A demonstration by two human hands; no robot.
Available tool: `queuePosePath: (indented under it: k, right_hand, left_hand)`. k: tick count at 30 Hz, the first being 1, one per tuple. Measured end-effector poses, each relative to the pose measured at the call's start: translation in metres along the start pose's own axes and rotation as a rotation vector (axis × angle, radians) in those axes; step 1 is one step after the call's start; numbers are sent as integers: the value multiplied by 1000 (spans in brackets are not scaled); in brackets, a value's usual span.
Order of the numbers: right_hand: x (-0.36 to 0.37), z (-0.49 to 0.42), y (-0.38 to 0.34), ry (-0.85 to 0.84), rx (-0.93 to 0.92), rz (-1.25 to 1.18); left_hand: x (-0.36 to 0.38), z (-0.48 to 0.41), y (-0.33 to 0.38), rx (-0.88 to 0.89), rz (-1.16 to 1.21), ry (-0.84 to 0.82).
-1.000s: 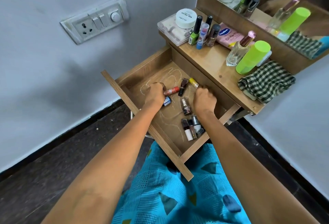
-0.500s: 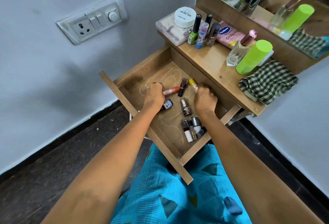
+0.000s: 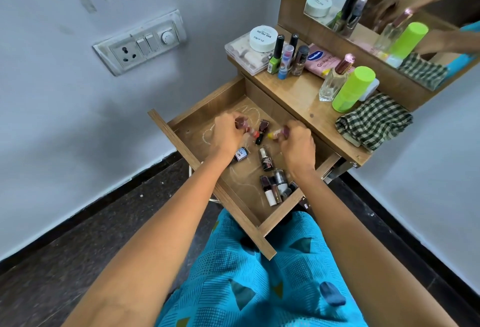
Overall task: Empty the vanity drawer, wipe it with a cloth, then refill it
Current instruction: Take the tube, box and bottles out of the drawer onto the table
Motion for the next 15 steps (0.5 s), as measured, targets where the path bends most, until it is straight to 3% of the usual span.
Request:
queuePosePath:
  k: [9,15]
  right_hand:
    - [-54,-10,-29,122,-69,-287]
    - [-92,-30,-45,243,-151,-281]
  left_hand:
    - [-21,-4,57,153,211,111]
    - [-23,-21,93,213,256,105]
Point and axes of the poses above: each hand's wrist, its own z-axis away from the middle knuckle, its own x-axis out of the palm, y = z × x, the point moved 10 cm from there along -z, towards the middle knuckle, and after that the axes turned 2 degrees about -y, right-handed, at the moved point
